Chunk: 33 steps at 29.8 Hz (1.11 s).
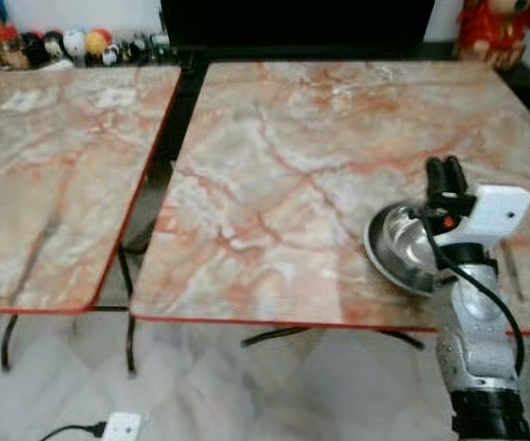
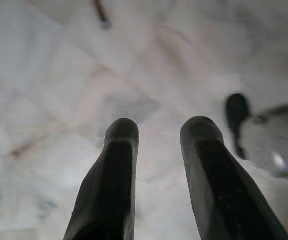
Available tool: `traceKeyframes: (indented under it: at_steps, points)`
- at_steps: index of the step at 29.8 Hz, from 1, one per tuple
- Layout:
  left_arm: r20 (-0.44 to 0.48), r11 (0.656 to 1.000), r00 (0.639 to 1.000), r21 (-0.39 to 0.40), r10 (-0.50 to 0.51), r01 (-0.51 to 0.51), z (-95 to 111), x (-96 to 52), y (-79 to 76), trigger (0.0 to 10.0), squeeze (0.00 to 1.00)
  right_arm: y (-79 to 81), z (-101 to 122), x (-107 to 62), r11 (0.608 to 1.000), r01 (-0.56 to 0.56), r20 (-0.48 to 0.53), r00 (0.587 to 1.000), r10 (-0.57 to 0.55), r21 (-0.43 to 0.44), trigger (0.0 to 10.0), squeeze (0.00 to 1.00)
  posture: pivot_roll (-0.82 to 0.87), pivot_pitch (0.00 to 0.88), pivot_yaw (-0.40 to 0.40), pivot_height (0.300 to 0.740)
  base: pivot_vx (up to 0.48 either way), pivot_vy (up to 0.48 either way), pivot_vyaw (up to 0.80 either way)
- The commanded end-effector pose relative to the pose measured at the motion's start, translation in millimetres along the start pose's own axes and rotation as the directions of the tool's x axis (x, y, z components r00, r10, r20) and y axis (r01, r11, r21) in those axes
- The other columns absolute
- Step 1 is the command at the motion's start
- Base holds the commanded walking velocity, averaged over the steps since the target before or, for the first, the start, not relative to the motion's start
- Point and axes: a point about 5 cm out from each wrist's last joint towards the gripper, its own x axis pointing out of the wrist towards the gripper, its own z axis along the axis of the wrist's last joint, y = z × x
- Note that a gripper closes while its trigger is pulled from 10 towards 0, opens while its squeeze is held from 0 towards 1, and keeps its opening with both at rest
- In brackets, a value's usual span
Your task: Setting the table
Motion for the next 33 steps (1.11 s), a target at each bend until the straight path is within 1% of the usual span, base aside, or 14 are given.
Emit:
traceKeyframes:
  at_steps: [1, 5, 8, 12, 22, 26, 29, 33]
  points:
    - [-0.042, 1.000, 0.999, -0.014, -0.021, 0.020, -11.5, -2.2, -7.1, 10.0, 0.00, -2.3, 0.6, -2.0, 1.000, 0.014, -0.010, 1.000, -0.014, -0.010, 10.0, 0.00, -0.10, 0.071, 0.052, 0.740, 0.000, 0.480, 0.00]
    - [-0.046, 1.000, 0.999, -0.015, -0.018, 0.017, -11.5, -2.3, -4.4, 10.0, 0.00, 1.6, -1.4, -2.1, 1.000, 0.012, -0.014, 1.000, -0.012, -0.005, 10.0, 0.00, -0.10, 0.059, 0.052, 0.740, 0.000, 0.480, 0.00]
    - [-0.049, 1.000, 0.999, -0.015, -0.011, 0.010, -11.0, -2.4, 0.2, 10.0, 0.00, 8.0, -3.4, -2.4, 1.000, -0.008, -0.024, 1.000, 0.008, 0.004, 10.0, 0.00, -0.10, 0.048, 0.049, 0.740, 0.000, 0.480, 0.00]
    - [-0.050, 1.000, 0.999, -0.015, -0.004, 0.003, -10.8, -2.5, 2.9, 10.0, 0.00, 9.9, -5.0, -2.9, 1.000, -0.013, -0.031, 0.999, 0.013, 0.001, 10.0, 0.00, -0.09, 0.040, 0.048, 0.740, 0.000, 0.480, 0.00]
    - [-0.058, 1.000, 0.998, -0.015, -0.002, 0.001, -12.9, -2.9, 1.7, 10.0, 0.00, 18.0, -9.3, -4.6, 0.999, -0.025, -0.049, 0.998, 0.026, 0.021, 10.0, 0.00, -0.09, 0.018, 0.044, 0.740, 0.000, 0.480, 0.00]
    - [-0.064, 1.000, 0.998, -0.017, 0.000, -0.001, -17.3, -4.5, 2.1, 10.0, 0.00, 21.1, -12.5, -6.4, 0.999, -0.035, -0.063, 0.997, 0.036, 0.018, 10.0, 0.00, -0.09, 0.012, 0.041, 0.740, 0.000, 0.480, 0.00]
    - [-0.069, 1.000, 0.998, -0.016, 0.001, -0.002, -19.8, -5.4, 2.8, 10.0, 0.00, 20.9, -13.2, -6.5, 0.999, -0.036, -0.067, 0.997, 0.037, 0.017, 10.0, 0.00, -0.09, 0.012, 0.040, 0.740, 0.000, 0.480, 0.00]
    - [-0.069, 1.000, 0.998, -0.017, 0.004, -0.006, -21.3, -6.1, 3.9, 10.0, 0.00, 21.5, -14.8, -6.3, 0.999, -0.043, -0.080, 0.996, 0.044, 0.015, 10.0, 0.00, -0.09, 0.038, 0.036, 0.740, 0.000, 0.480, 0.00]
